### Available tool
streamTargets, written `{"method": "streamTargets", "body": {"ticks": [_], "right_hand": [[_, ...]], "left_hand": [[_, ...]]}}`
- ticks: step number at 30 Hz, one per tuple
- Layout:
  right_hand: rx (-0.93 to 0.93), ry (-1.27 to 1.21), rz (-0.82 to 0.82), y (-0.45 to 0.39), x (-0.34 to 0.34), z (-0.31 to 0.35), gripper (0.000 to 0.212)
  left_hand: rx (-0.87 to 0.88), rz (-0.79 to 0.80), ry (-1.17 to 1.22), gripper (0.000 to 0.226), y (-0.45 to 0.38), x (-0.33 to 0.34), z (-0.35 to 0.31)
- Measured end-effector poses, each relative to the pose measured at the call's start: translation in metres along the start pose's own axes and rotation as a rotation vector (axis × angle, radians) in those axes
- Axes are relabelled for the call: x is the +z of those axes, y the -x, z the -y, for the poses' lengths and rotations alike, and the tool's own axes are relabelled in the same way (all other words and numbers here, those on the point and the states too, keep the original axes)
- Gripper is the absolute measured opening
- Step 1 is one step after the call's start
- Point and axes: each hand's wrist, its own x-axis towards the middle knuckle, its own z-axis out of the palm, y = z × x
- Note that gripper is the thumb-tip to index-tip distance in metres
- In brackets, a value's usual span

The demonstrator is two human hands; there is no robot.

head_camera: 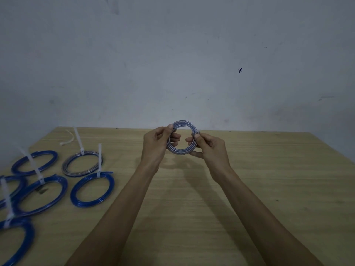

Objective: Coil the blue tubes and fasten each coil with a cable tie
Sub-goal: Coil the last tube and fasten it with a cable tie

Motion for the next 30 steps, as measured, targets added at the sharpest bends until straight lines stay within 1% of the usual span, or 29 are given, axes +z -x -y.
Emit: {"method": "streamTargets", "body": {"ticks": [3,7,9,11,13,15,17,19,22,25,28,30], "right_hand": [[-0.023,0.065,0.015,-0.004,-0.006,-0.001,0.021],[-0.105,0.256,0.081,-0.010,-0.017,0.001,0.026],[-0.173,0.348,0.137,-0.009,-0.016,0.004,0.027],[-0.195,0.381,0.166,-0.007,-0.012,0.007,0.023],[-0.173,0.366,0.173,-0.006,-0.010,0.008,0.025],[-0.119,0.288,0.182,-0.004,-0.009,0.010,0.023],[-0.046,0.178,0.188,-0.003,-0.009,0.012,0.022],[-0.022,0.163,0.185,-0.004,-0.011,0.011,0.025],[-0.049,0.301,0.245,-0.006,-0.012,0.005,0.027],[-0.135,0.499,0.353,-0.005,-0.010,0.001,0.031],[-0.161,0.564,0.416,-0.005,-0.009,0.000,0.027],[-0.125,0.570,0.414,-0.004,-0.009,-0.003,0.026]], "left_hand": [[-0.026,0.105,-0.105,0.032,-0.001,-0.006,-0.001],[-0.108,0.334,-0.180,0.048,0.001,-0.012,-0.012],[-0.144,0.416,-0.226,0.047,0.002,-0.010,-0.014],[-0.174,0.467,-0.224,0.037,0.004,-0.005,-0.015],[-0.144,0.463,-0.229,0.031,0.006,-0.001,-0.015],[-0.078,0.431,-0.238,0.029,0.009,0.002,-0.014],[-0.046,0.411,-0.233,0.031,0.011,0.004,-0.014],[-0.053,0.426,-0.276,0.035,0.011,0.002,-0.016],[-0.076,0.488,-0.341,0.045,0.011,0.000,-0.018],[-0.036,0.476,-0.406,0.040,0.009,-0.002,-0.016],[-0.010,0.450,-0.426,0.036,0.007,-0.004,-0.012],[0.018,0.423,-0.417,0.032,0.010,-0.004,-0.009]]}}
